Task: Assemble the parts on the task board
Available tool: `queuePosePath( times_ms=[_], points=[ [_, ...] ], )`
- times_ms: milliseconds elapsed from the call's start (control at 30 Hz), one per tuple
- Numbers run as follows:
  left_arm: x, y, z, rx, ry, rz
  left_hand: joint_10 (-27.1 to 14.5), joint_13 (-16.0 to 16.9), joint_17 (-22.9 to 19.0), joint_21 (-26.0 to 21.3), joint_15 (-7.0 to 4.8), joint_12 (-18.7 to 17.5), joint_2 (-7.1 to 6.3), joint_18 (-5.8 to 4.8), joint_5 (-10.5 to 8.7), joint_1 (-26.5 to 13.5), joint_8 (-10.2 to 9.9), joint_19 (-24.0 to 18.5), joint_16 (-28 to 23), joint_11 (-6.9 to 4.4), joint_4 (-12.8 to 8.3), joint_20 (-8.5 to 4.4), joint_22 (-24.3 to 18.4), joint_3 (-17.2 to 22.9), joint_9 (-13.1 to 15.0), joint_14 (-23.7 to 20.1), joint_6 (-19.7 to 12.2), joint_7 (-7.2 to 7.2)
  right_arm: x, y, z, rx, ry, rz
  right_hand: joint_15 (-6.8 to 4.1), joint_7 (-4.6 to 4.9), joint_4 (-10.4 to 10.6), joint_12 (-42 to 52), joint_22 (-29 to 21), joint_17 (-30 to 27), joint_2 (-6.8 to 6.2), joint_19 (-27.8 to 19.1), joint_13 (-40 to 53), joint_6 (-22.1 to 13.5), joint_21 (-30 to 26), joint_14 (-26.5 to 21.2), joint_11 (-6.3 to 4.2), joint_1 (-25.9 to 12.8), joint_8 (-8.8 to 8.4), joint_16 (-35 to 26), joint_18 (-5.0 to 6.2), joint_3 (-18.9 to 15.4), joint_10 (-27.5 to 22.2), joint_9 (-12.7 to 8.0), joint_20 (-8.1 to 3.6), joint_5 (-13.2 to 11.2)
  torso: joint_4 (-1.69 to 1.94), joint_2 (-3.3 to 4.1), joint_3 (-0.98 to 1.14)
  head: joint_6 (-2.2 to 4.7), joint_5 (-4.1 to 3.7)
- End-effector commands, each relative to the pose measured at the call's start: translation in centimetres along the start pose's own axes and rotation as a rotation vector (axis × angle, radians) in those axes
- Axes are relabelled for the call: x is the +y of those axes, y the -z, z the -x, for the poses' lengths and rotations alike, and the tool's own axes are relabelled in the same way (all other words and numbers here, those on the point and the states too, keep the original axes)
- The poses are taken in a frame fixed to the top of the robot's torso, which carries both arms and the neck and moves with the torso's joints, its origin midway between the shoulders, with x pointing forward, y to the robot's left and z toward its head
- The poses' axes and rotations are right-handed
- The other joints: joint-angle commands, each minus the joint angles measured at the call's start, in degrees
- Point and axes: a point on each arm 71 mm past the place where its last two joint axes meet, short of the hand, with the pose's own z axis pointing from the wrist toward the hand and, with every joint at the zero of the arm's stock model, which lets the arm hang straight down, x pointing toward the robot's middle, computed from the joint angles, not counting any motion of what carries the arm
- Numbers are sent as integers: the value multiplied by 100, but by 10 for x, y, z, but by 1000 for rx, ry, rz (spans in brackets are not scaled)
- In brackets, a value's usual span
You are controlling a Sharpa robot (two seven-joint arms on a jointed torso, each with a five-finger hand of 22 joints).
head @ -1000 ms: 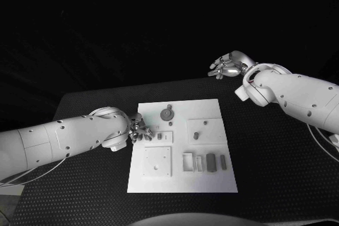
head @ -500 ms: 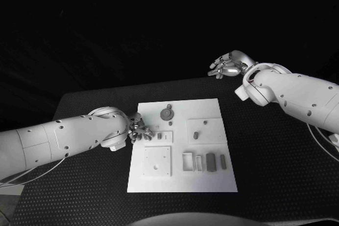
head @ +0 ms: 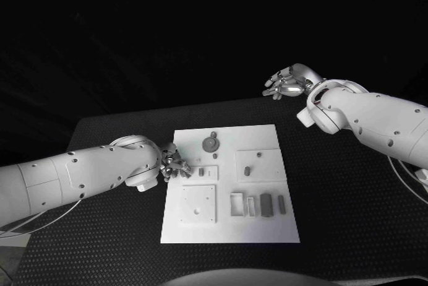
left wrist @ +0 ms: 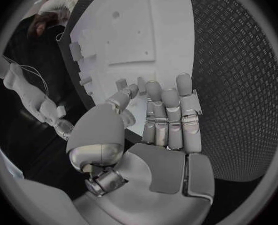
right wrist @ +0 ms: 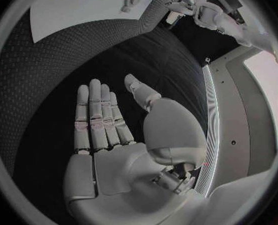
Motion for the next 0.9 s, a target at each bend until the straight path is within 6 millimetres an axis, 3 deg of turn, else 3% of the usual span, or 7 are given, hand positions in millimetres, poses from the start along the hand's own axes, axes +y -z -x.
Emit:
queuePosePath(
  times_ms=[33, 300, 400, 433, 533, 900],
  points=[
    [2, -1, -6, 27, 14, 7, -31, -6, -10, 3, -14, 37, 74, -60, 73, 56, -23, -4, 34, -11, -91, -22, 117, 5, 9, -37, -36, -10, 0, 0, -1, 14, -1, 7, 19, 6, -9, 22, 8, 8, 2, 25, -9, -41, -31, 22, 11, -49, 21, -25, 88, -17, -34, -7, 30, 16, -1, 0, 1, -5, -8],
    [3, -1, -4, 12, 28, 6, 1, -18, -32, 35, -5, 59, 462, -58, 398, 317, 7, 19, 67, -31, -520, -16, 122, 111, 27, -10, 14, -29, -1, 0, -1, 13, 1, -5, 19, 7, -4, 26, 9, 11, 7, 25, -14, -41, -31, 24, 11, -58, 22, -29, 88, -19, -34, -9, 31, 16, 0, -1, 4, -10, -1],
    [3, -1, -4, 15, 40, 5, 17, -20, -38, 48, -6, 68, 605, -54, 414, 484, 21, 35, 76, -35, -671, -17, 123, 183, 37, 4, 29, -33, -2, 0, 0, 12, 1, -8, 20, 7, -3, 28, 9, 13, 9, 26, -17, -41, -32, 25, 12, -65, 22, -31, 88, -20, -35, -9, 32, 15, -1, -2, 4, -11, -2],
    [3, 0, -4, 14, 49, 4, 23, -22, -43, 55, -5, 71, 647, -57, 343, 537, 21, 44, 78, -32, -712, -14, 122, 196, 39, 9, 26, -29, -2, 0, 0, 12, 1, -9, 20, 7, -2, 28, 9, 14, 9, 26, -18, -41, -32, 25, 12, -67, 22, -31, 88, -20, -35, -10, 33, 15, -1, -2, 4, -11, -2],
    [3, 1, -4, 4, 72, -1, 28, -26, -51, 59, -2, 73, 690, -57, 209, 585, 14, 49, 79, -25, -731, -13, 119, 207, 36, 13, 14, -26, -2, 0, 0, 13, 1, -10, 20, 7, -1, 30, 10, 16, 10, 26, -21, -41, -33, 25, 12, -74, 23, -33, 88, -22, -36, -10, 34, 15, -3, 1, 4, -13, 0],
    [5, 6, 0, -73, 137, -31, 36, -29, -58, 63, 0, 77, 715, -59, 136, 593, 23, 54, 83, -28, -723, -12, 118, 200, 39, 20, 35, -30, -3, 0, 1, 12, 2, -10, 21, 8, 1, 34, 10, 21, 13, 26, -28, -42, -35, 27, 12, -92, 24, -39, 88, -25, -37, -13, 36, 15, 2, 3, 2, -19, -13]
  ],
)
